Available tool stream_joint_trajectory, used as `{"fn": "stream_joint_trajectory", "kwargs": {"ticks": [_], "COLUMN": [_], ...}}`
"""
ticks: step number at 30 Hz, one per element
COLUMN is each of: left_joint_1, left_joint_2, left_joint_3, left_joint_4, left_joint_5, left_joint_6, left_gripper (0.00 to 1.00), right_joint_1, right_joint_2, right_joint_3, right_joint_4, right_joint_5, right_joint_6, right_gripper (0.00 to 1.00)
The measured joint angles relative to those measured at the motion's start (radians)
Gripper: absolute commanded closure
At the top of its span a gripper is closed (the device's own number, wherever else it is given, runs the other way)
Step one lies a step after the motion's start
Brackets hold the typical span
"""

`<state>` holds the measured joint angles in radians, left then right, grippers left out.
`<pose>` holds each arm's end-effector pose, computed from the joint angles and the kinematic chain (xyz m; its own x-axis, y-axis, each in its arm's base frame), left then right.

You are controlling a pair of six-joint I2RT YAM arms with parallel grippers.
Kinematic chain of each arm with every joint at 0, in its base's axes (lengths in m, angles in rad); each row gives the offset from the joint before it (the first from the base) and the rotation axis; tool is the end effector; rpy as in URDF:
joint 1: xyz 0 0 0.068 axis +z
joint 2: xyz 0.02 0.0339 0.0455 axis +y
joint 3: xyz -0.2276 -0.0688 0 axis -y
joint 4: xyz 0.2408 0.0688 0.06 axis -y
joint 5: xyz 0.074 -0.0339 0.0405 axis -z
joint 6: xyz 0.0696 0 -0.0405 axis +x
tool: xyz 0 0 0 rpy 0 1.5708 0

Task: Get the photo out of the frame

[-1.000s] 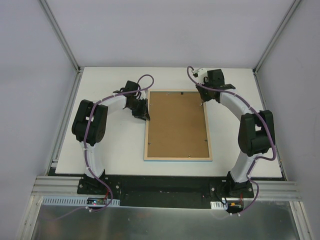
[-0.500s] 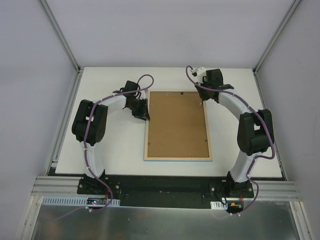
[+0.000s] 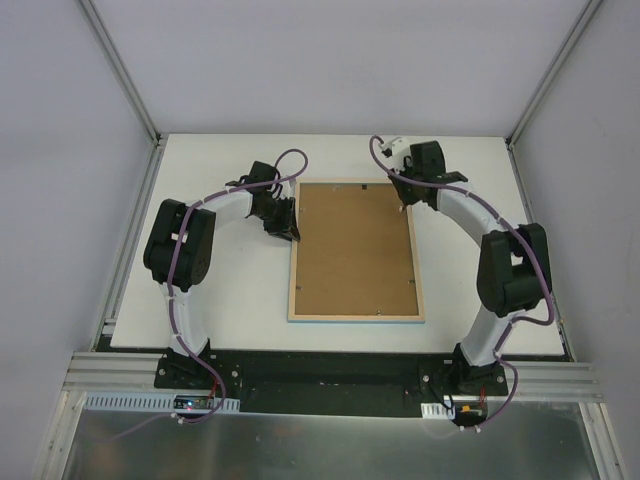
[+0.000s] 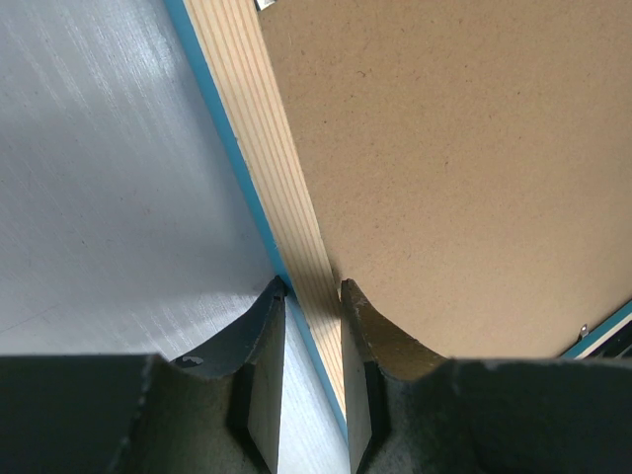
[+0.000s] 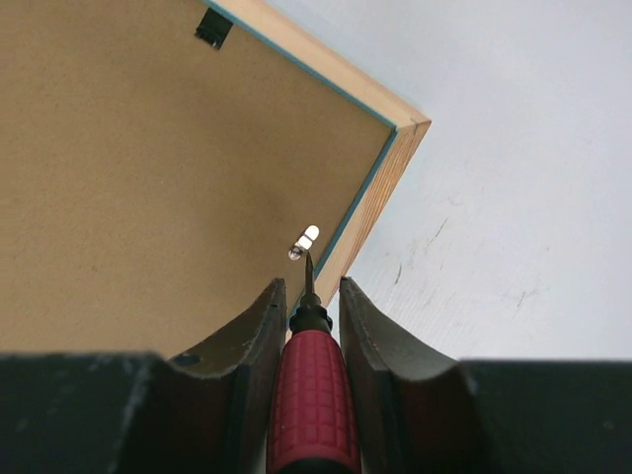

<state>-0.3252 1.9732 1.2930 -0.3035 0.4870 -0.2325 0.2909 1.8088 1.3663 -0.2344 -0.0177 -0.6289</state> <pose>0.3773 -0.1616 0.1053 -0.8893 0.0850 -0.4493 0.3320 0.7956 -0.5068 0.4105 0.1242 0.1959 -0.3088 -0.7064 -0.6369 -0.5956 0.6657 -0.4496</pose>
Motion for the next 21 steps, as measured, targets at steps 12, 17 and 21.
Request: {"fn": "stream_joint_trajectory", "kwargs": {"ticks": [12,17,21], "left_joint_1": [0.005,0.006,0.006], "left_joint_2": [0.0,0.0,0.0], "left_joint_3": [0.0,0.0,0.0], "left_joint_4": [0.0,-0.002,-0.003], "left_joint_5": [0.003,0.004,0.004], "left_joint_6": [0.0,0.0,0.0], "left_gripper": [1.0,1.0,1.0], "right_joint_1": [-0.001,-0.001,-0.001], "right_joint_2": [-0.397,-0.583,-0.644], "right_joint_3": [-0.249,-0.421,-0.468], "right_joint_4": [-0.081,-0.132,-0.235], "right_joint_5": [-0.121,-0.211,-0.266], "right_joint_6": [0.022,-0.017,-0.067], "right_gripper": [0.99,0.99,0.99]}}
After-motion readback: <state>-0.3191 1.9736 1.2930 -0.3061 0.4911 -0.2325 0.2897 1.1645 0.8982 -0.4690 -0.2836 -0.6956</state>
